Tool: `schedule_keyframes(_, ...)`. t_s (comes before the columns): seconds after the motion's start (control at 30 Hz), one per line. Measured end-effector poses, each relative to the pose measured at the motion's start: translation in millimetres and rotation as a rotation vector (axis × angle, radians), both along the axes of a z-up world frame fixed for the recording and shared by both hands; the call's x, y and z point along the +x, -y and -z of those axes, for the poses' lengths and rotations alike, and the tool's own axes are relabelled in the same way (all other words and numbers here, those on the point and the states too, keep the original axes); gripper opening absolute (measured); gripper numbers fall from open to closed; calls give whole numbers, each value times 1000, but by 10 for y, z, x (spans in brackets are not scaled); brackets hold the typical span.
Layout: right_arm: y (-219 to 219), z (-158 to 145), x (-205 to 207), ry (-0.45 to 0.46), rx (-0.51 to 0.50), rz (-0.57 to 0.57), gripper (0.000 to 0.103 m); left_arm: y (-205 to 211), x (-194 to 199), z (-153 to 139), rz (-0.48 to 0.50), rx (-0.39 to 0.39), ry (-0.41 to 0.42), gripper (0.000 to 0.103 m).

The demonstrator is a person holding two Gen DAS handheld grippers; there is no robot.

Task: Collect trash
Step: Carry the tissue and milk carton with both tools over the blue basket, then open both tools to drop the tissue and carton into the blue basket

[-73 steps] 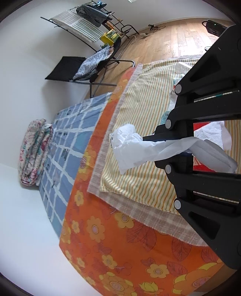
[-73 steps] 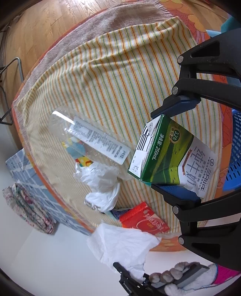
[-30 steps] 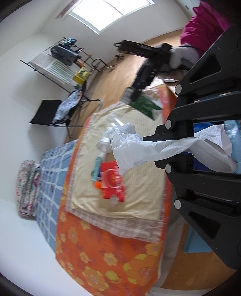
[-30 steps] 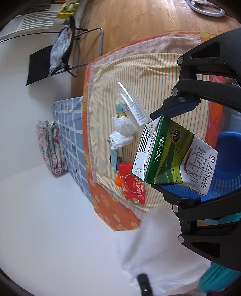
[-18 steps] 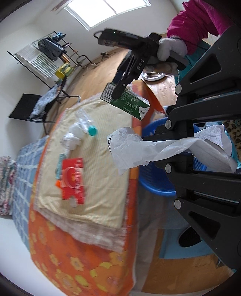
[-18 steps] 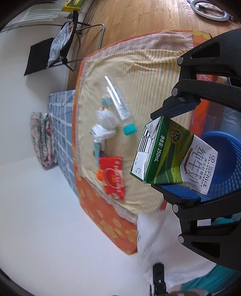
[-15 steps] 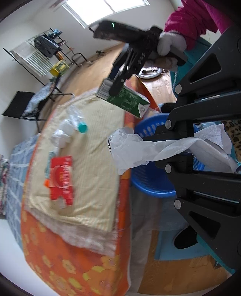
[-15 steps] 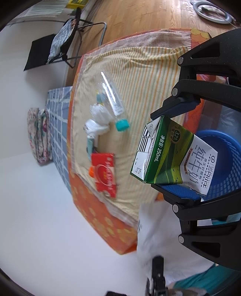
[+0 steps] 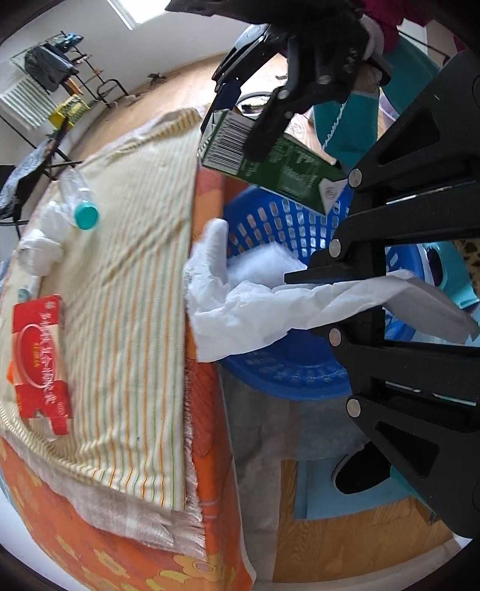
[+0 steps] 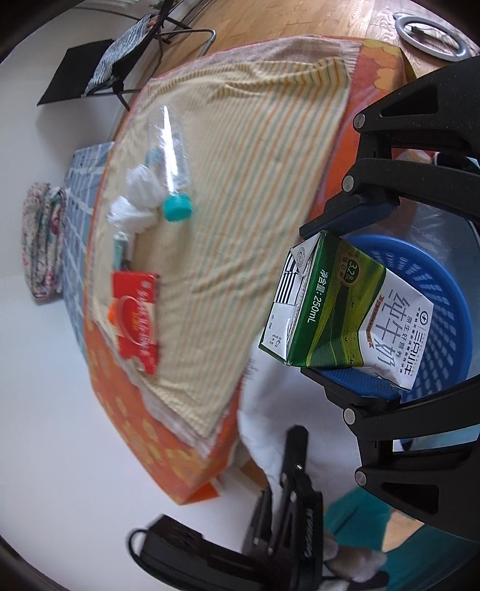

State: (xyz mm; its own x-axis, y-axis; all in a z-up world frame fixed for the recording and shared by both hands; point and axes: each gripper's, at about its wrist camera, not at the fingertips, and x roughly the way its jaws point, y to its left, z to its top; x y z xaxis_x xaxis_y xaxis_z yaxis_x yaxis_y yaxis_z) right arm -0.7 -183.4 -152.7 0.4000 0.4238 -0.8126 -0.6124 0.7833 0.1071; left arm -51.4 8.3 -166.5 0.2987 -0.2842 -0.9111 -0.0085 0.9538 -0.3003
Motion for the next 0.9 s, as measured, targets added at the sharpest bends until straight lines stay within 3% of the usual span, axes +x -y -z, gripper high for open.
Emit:
schedule_keyframes(0.37,-87,294,-109,-50,-66,-37,65,208,-149,496,69,-13,-142,5)
schedule_keyframes(0.8,-134,477,-104,-95,-111,-50,65,246,-285,536,93,-54,-187,5)
schedule_keyframes(0.87,-140,493,-94,-101,-115,-51,67,262,-290,578,101,-48,-212,9)
schedule_keyframes(0.9,-147,505,-88,-106,-120,-53,67,268,-294,600,105,-44,-227,22)
